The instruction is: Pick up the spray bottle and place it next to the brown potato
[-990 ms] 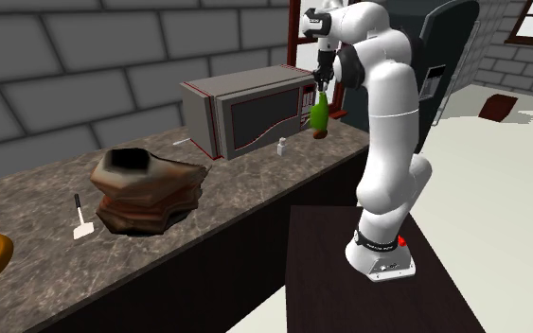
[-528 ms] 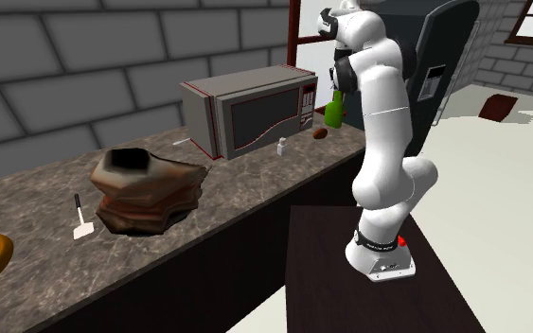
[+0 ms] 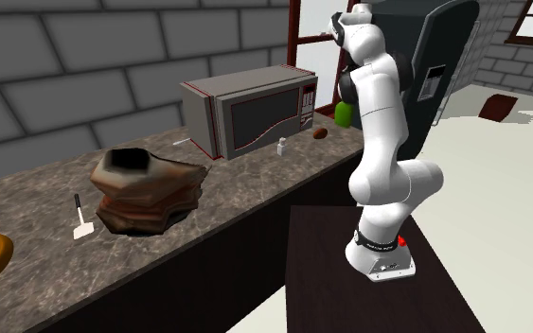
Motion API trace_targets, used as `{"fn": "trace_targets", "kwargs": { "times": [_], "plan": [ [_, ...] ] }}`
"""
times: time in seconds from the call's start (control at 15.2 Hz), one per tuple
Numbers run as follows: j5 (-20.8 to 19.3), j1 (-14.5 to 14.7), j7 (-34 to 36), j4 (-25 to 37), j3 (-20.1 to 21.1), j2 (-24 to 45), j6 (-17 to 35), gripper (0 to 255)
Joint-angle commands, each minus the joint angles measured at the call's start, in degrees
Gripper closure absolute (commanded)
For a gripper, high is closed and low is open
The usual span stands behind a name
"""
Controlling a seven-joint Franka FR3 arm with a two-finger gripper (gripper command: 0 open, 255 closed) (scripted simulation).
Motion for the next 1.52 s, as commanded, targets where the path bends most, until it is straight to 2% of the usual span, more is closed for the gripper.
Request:
{"fn": "trace_targets", "kwargs": {
  "times": [0.0,0.79,1.19,1.45],
  "plan": [
    [-0.39,1.18,-0.47,-3.60,-0.32,-0.98,2.41,255],
    [-1.30,5.65,-1.76,-18.33,-0.97,-3.57,13.68,255],
    [-1.07,6.73,-2.29,-23.14,-0.84,-3.51,18.26,255],
    [-1.06,6.76,-2.31,-23.30,-0.83,-3.50,18.43,255]
  ]
}}
